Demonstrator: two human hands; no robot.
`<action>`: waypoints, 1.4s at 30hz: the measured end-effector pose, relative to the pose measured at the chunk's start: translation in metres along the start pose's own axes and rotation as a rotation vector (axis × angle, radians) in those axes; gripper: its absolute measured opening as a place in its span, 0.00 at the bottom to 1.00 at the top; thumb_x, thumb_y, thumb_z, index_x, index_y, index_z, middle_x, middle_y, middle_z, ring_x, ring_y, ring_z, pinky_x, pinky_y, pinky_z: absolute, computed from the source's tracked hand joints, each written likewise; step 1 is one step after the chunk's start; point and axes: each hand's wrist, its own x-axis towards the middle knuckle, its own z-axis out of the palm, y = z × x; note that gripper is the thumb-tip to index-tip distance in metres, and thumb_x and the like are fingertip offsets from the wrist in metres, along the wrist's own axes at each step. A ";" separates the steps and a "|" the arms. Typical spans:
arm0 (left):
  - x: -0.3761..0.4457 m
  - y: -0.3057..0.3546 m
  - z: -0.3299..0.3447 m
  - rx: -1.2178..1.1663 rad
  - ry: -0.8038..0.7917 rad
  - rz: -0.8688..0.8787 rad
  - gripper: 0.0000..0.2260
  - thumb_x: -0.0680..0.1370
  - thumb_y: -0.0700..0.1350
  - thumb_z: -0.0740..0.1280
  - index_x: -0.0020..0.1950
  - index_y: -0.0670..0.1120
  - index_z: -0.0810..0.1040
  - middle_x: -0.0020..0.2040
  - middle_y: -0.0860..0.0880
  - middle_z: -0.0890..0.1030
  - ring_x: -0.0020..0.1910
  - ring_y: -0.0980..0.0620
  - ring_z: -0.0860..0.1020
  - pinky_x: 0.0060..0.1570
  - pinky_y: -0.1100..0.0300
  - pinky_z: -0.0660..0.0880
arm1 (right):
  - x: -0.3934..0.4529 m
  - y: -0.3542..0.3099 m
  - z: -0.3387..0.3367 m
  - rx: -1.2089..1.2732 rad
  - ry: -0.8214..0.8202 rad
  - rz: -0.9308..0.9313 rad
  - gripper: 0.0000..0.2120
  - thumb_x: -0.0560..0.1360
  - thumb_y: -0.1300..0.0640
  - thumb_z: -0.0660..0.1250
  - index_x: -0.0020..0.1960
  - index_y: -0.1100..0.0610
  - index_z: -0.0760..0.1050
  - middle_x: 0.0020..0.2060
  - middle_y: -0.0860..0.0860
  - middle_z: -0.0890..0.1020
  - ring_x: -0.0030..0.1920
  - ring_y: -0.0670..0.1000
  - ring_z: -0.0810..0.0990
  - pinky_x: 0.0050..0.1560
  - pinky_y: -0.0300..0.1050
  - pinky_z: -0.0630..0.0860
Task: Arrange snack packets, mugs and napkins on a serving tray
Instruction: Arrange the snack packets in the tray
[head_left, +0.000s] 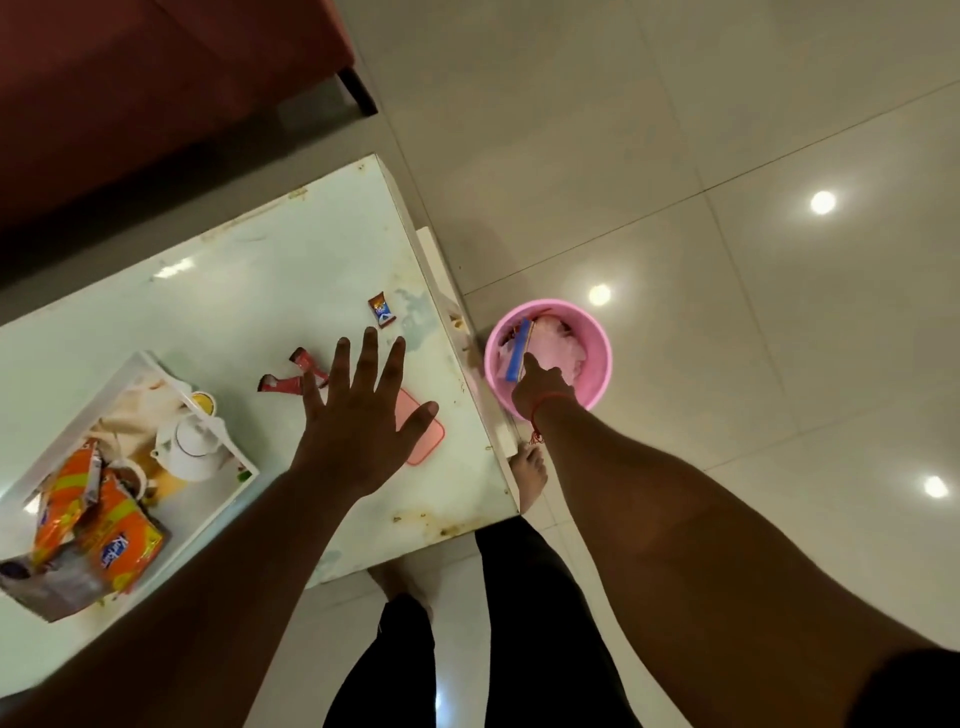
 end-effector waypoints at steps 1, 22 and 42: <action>-0.005 -0.002 -0.003 -0.006 0.005 -0.005 0.41 0.73 0.73 0.34 0.81 0.53 0.41 0.82 0.44 0.45 0.80 0.38 0.46 0.73 0.30 0.53 | -0.008 -0.002 0.000 -0.005 0.002 -0.002 0.29 0.81 0.49 0.53 0.79 0.43 0.46 0.72 0.63 0.66 0.68 0.69 0.69 0.66 0.66 0.70; -0.254 -0.199 -0.083 -0.148 0.201 -0.113 0.37 0.74 0.73 0.37 0.80 0.58 0.40 0.82 0.50 0.40 0.80 0.42 0.41 0.74 0.32 0.42 | -0.369 -0.178 0.137 -0.174 0.340 -0.310 0.40 0.74 0.26 0.51 0.79 0.41 0.42 0.80 0.52 0.46 0.79 0.65 0.46 0.74 0.69 0.50; -0.403 -0.379 0.018 -0.325 0.188 -0.437 0.49 0.63 0.75 0.23 0.81 0.56 0.44 0.82 0.47 0.45 0.80 0.39 0.45 0.72 0.28 0.47 | -0.444 -0.299 0.303 -0.666 0.326 -0.566 0.42 0.71 0.23 0.49 0.79 0.39 0.42 0.80 0.49 0.43 0.79 0.64 0.46 0.71 0.71 0.52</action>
